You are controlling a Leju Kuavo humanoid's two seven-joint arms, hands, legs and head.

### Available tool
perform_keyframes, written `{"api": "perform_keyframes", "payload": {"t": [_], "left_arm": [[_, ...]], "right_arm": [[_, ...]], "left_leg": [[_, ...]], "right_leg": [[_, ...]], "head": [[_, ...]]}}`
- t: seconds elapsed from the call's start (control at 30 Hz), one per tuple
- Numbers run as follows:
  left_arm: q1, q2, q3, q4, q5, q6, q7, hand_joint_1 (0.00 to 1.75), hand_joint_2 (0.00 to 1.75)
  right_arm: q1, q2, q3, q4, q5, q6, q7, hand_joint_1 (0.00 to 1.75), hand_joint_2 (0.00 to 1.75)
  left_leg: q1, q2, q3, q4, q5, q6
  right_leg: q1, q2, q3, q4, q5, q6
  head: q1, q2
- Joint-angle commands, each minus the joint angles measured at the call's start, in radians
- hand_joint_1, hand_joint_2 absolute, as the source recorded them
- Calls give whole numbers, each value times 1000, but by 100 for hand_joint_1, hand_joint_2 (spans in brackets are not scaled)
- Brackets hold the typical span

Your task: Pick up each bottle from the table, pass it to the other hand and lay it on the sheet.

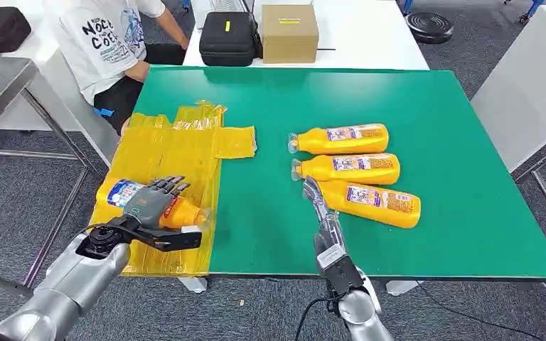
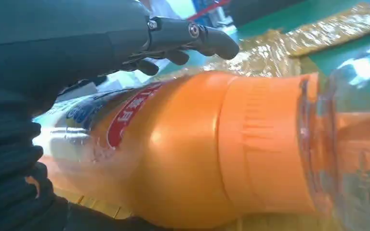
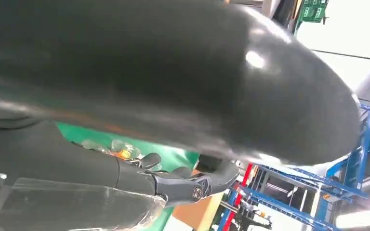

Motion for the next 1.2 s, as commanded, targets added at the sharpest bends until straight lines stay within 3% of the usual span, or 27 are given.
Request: {"api": "perform_keyframes", "payload": {"t": [0.03,0.1,0.43,0.67,0.93,1.03,1.2], "left_arm": [[95,180,-65,-267,5,-134,-41,0,175],[117,210,-65,-324,13,-146,-57,0,175],[119,212,-61,-423,80,-123,-110,0,175],[87,21,-20,-415,179,137,-210,0,175],[88,22,-21,-410,181,142,-213,0,175],[80,5,-30,-404,215,224,-296,0,175],[78,-9,-28,-409,276,217,-302,0,175]], "right_arm": [[-13,-14,-13,39,-2,6,-1,0,0],[-3,-25,0,31,-16,-8,-1,0,0],[-10,-34,4,44,-36,-24,-1,0,0],[6,-4,-32,26,-4,7,5,0,0],[9,-2,-33,26,-4,8,5,0,0],[-3,4,-40,39,2,20,8,0,0],[-8,4,-41,54,2,20,7,0,0]], "left_leg": [[1,4,3,0,-2,-2],[2,4,3,0,-2,-2],[3,2,2,2,-2,-2],[1,-4,1,0,0,-1],[1,-1,0,0,-1,-2],[2,-2,2,1,-1,-2],[1,-1,1,1,-1,-1]], "right_leg": [[1,4,1,-1,0,-1],[2,3,2,-1,-1,-2],[3,0,2,0,-2,-2],[1,-5,2,-1,-2,-1],[1,-2,0,-1,-1,-1],[2,-3,2,-1,-2,-2],[2,-2,1,-1,-1,-1]], "head": [[0,0],[0,0],[0,0],[0,0],[0,0],[0,0],[0,0]]}}
